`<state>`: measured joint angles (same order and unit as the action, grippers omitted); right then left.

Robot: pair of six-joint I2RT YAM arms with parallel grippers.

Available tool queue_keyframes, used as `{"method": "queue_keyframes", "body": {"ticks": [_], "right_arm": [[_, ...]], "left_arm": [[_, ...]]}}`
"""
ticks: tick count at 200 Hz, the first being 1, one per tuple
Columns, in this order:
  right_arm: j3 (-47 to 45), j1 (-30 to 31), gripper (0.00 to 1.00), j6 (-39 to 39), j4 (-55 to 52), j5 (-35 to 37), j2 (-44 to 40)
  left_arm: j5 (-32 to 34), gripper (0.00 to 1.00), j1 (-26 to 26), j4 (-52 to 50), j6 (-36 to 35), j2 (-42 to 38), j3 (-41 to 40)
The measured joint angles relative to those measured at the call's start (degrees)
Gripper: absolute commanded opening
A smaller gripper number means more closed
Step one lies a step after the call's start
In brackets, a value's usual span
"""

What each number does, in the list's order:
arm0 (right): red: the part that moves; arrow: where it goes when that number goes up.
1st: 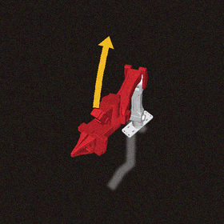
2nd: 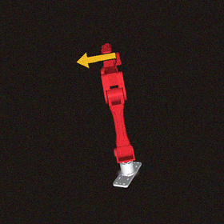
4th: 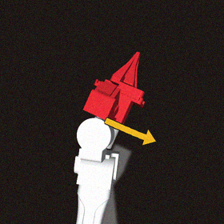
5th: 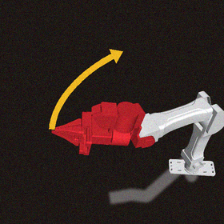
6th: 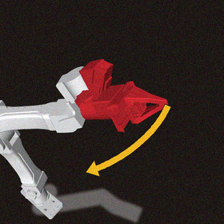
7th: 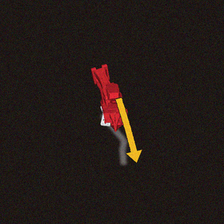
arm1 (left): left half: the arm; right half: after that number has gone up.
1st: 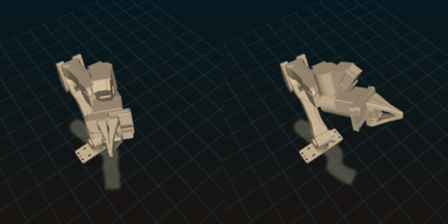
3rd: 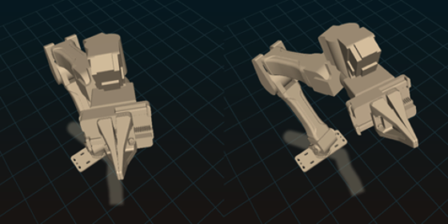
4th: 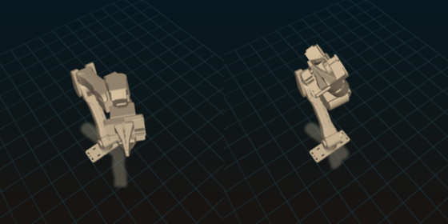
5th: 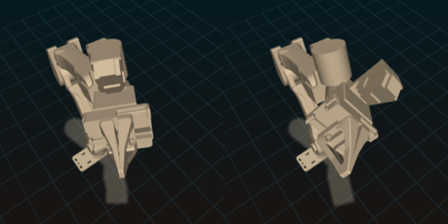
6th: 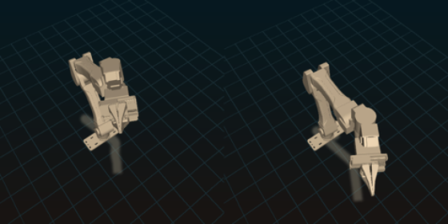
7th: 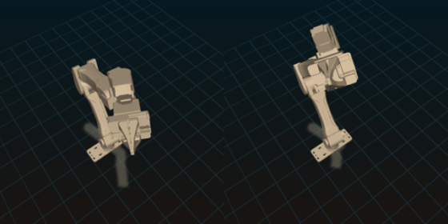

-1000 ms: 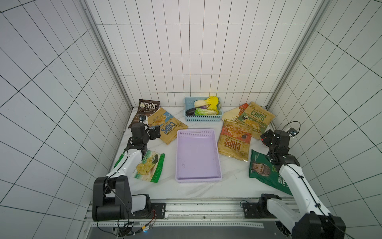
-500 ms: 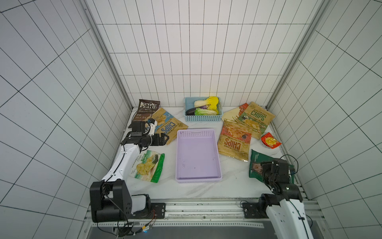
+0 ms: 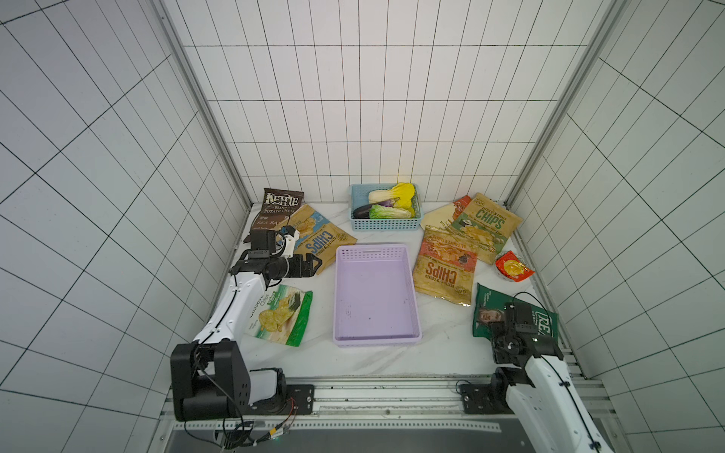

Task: Put the potato chips into the basket
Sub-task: Pick up the potato chip from the corner of the board.

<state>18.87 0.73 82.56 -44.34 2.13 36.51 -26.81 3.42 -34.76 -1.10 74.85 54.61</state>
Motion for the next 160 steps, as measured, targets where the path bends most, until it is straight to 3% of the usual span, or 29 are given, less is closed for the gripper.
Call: {"method": "queue_keyframes", "body": {"ticks": [45, 66, 84, 160], "right_arm": [[1.2, 0.0, 0.71, 4.4, -7.3, 3.2, -7.2], [1.7, 0.0, 0.67, 6.3, -9.2, 5.2, -8.4], [1.3, 0.0, 0.59, 7.1, -8.6, 5.9, -8.4], [-4.3, -0.1, 0.57, 7.2, 0.5, 6.2, -10.1]], "left_arm": [[0.0, 0.97, 0.0, 0.0, 0.0, 0.1, 0.0], [0.0, 0.97, 0.0, 0.0, 0.0, 0.3, 0.0], [0.0, 0.98, 0.0, 0.0, 0.0, 0.3, 0.0], [0.3, 0.98, 0.0, 0.0, 0.0, 0.3, 0.0]]}}
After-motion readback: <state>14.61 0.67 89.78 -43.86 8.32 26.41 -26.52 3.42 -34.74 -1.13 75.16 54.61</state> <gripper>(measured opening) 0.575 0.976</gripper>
